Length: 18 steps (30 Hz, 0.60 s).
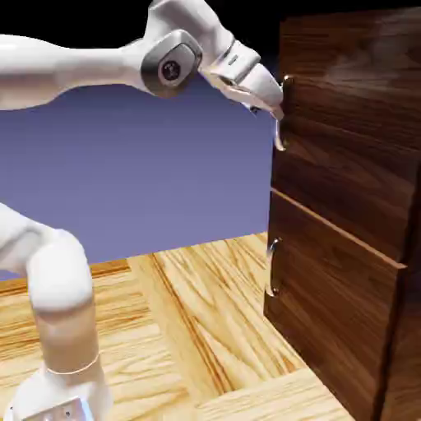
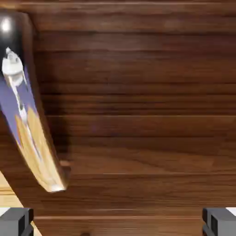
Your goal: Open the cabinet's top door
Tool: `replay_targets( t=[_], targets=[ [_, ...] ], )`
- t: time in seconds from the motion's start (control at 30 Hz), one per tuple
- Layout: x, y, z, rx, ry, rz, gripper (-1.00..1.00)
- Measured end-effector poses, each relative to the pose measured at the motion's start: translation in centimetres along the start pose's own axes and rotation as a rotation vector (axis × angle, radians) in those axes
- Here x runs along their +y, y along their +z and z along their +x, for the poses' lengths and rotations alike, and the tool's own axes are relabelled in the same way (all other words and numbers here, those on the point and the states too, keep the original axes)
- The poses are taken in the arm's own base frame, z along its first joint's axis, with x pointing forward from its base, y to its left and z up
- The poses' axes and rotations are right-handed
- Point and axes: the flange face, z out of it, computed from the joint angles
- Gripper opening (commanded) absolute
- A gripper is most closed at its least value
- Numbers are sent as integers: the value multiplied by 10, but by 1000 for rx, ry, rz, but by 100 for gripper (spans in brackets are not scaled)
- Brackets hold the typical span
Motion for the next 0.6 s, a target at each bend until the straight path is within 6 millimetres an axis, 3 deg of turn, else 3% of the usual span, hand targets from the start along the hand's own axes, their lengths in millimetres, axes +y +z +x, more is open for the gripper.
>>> replay_targets(
  t=[0.6],
  targets=[
    [-27, -17, -26, -185, 904, 375, 100]
  ],
)
